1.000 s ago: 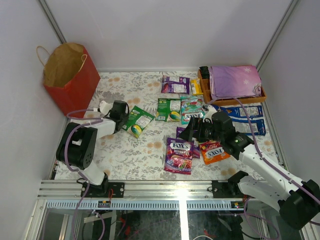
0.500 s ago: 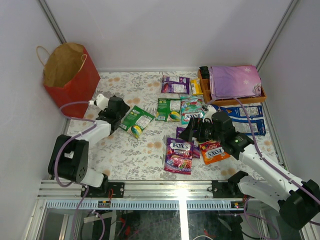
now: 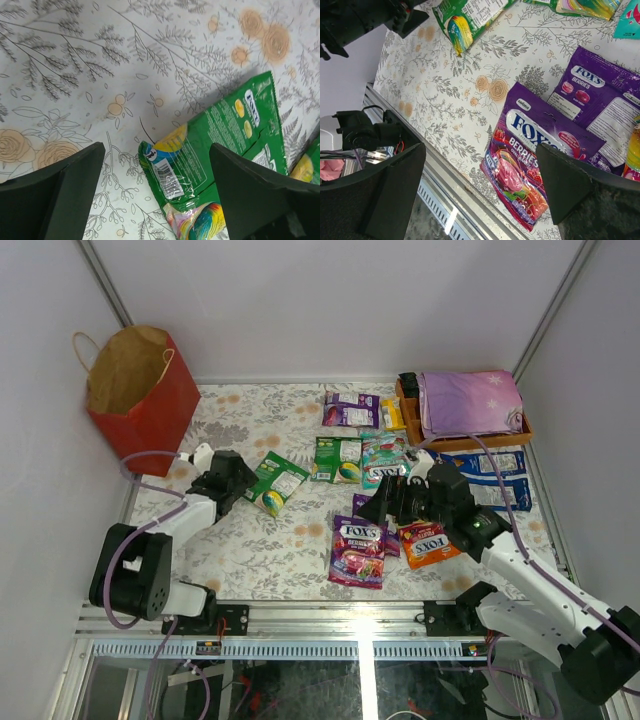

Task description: Take the snacks out of the paper bag

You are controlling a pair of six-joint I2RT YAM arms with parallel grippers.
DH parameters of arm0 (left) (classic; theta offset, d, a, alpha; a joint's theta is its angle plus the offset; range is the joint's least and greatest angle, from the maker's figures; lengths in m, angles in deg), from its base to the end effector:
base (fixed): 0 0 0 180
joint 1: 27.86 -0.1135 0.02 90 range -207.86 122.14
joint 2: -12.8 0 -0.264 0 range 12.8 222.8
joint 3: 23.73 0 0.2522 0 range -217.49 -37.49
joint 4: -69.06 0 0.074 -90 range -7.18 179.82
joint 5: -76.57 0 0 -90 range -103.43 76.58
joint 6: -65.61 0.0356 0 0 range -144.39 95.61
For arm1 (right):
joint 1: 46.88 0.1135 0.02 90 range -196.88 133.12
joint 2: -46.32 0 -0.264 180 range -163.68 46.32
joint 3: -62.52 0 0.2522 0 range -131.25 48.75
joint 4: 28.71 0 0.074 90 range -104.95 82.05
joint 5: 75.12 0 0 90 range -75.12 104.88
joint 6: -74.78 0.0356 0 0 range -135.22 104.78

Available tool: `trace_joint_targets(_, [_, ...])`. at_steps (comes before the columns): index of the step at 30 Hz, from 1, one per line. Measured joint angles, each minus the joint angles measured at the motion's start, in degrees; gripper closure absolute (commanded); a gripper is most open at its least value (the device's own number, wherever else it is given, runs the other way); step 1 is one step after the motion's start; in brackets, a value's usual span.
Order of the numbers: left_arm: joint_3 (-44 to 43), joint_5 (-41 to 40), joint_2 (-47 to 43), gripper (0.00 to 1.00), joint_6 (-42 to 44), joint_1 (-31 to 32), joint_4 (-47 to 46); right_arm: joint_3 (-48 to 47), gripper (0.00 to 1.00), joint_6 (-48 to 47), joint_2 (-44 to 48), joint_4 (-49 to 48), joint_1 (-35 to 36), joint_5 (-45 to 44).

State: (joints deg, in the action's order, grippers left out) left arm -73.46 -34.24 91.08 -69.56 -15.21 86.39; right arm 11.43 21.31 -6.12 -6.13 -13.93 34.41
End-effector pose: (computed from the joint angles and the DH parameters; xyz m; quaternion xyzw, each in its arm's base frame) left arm 0.2590 -0.0452 0.1745 -0.3203 0.8561 -0.0321 0.4043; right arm 0.1693 0.1239 0.2732 -0.0666 0.8287 0.4230 0.3605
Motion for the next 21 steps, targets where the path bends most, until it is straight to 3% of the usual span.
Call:
trace_joint_targets(6, [2.86, 4.44, 0.98, 0.39, 1.18, -0.24, -2.71, 0.0, 0.01, -0.13, 2.78, 1.03, 0.0, -0.07])
trace_joint_targets(8, [4.9, 6.23, 0.85, 0.51, 1.4, -0.66, -4.79, 0.04, 0.01, -0.15, 2.95, 1.27, 0.0, -0.07])
trace_joint_targets(21, [6.6, 10.75, 1.16, 0.78, -2.08, -1.57, -10.32, 0.04, 0.01, -0.17, 2.8, 1.27, 0.0, 0.0])
